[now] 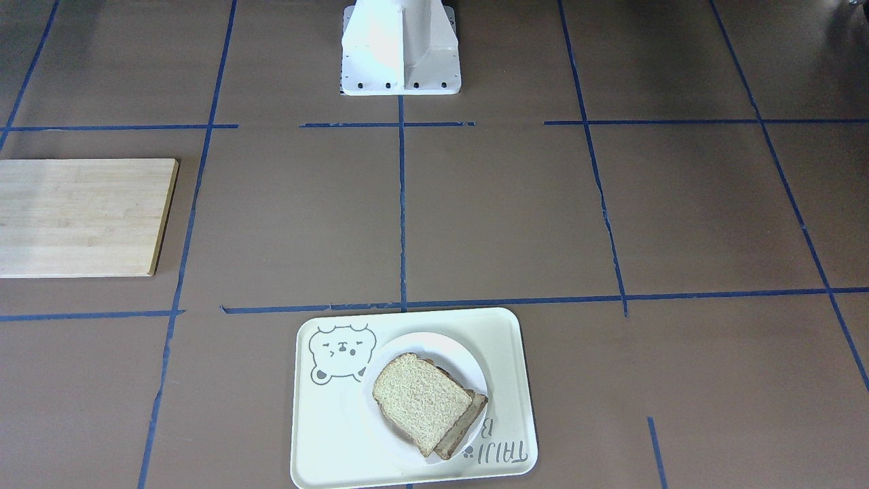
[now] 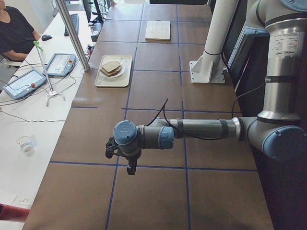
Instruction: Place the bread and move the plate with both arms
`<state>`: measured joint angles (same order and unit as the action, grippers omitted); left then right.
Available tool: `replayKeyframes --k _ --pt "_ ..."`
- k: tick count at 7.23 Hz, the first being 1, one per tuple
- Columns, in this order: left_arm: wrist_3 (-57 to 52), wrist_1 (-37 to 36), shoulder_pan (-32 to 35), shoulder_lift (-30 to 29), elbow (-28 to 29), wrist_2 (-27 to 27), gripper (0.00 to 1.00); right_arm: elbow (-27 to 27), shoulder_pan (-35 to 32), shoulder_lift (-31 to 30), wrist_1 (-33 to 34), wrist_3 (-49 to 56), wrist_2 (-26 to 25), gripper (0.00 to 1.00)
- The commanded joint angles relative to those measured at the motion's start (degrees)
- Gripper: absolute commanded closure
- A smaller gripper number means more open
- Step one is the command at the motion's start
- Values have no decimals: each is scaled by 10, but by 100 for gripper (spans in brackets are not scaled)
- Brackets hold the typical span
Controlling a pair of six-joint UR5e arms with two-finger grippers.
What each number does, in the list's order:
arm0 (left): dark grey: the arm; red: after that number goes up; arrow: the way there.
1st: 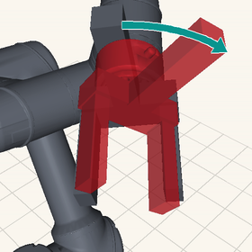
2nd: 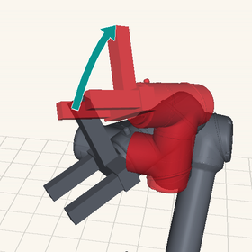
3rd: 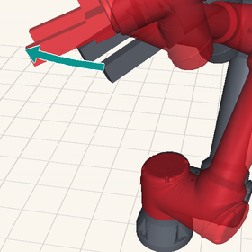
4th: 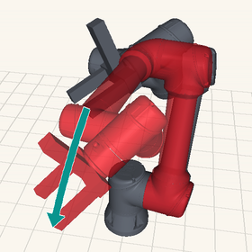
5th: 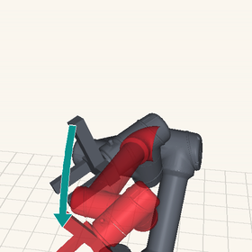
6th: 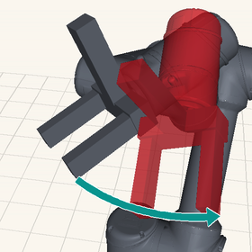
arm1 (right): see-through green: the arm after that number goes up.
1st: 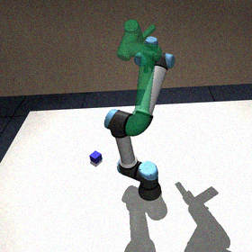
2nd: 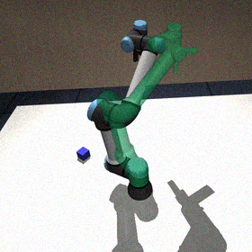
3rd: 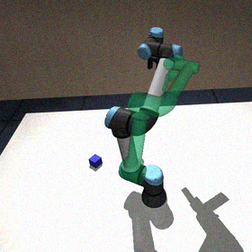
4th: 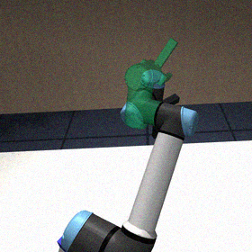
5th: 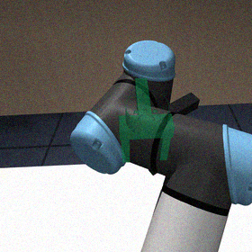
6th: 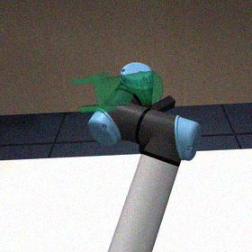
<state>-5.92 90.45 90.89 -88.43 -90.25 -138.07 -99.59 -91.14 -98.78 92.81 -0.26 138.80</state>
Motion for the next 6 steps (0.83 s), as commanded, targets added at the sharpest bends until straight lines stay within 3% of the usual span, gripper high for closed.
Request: replayKeyframes --k 1,6 --pt "-1 0 9 1 0 31 0 0 -3 1 0 0 -8 0" --pt "-1 -27 10 2 -3 31 0 1 -11 0 0 1 -23 0"
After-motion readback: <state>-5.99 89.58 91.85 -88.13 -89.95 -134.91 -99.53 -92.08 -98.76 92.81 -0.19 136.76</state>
